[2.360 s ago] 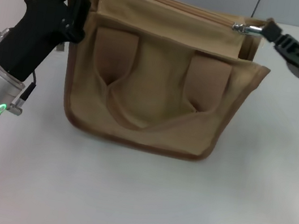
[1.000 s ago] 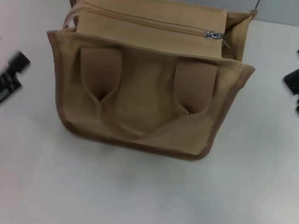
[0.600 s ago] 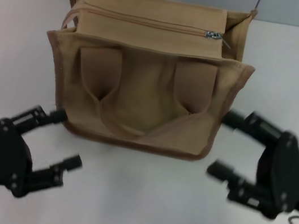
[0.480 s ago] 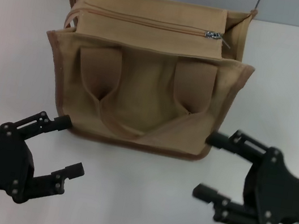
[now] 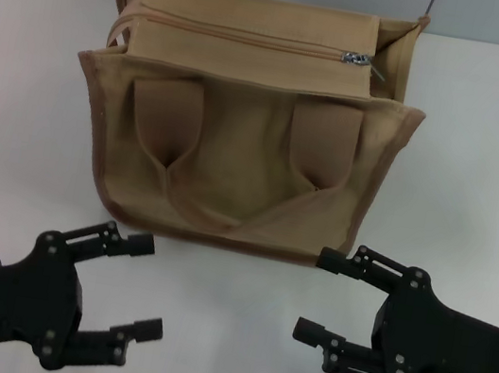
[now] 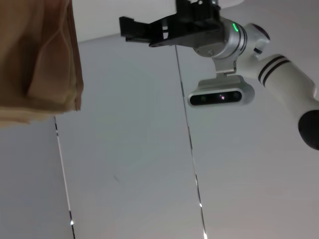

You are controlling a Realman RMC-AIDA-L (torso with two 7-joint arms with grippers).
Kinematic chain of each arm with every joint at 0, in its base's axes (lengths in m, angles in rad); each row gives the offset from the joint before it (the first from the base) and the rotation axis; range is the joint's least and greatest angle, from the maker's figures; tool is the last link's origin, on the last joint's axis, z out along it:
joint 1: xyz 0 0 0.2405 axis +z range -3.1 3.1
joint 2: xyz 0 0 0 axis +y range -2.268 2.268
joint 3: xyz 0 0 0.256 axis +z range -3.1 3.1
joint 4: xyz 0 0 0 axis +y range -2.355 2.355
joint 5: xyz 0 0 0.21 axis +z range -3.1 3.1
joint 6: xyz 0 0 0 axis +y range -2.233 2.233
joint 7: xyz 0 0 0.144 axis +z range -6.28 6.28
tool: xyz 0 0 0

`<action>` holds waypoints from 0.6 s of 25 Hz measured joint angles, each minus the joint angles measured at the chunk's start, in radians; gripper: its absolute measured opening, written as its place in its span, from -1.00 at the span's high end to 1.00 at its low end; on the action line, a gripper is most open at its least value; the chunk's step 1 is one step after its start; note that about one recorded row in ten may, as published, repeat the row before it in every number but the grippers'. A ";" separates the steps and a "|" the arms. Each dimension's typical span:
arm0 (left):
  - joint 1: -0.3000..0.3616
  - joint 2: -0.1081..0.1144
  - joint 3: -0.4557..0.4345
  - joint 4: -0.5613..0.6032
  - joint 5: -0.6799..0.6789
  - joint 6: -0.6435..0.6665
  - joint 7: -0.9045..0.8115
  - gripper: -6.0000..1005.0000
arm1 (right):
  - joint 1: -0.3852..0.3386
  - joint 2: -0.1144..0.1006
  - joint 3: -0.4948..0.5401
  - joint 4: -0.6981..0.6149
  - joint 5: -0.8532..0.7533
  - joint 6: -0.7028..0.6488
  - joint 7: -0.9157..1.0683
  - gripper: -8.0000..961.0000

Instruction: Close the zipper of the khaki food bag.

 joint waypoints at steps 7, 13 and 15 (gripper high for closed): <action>0.000 -0.005 0.024 0.004 0.025 -0.017 -0.008 -0.60 | 0.002 0.003 -0.014 0.034 -0.004 -0.025 -0.102 -0.59; -0.005 -0.011 0.026 -0.006 0.070 -0.049 -0.003 -0.60 | 0.016 0.003 -0.017 0.067 0.000 -0.021 -0.098 -0.59; -0.005 -0.011 0.026 -0.006 0.071 -0.055 -0.003 -0.60 | 0.024 0.003 -0.014 0.090 0.001 -0.020 -0.100 -0.59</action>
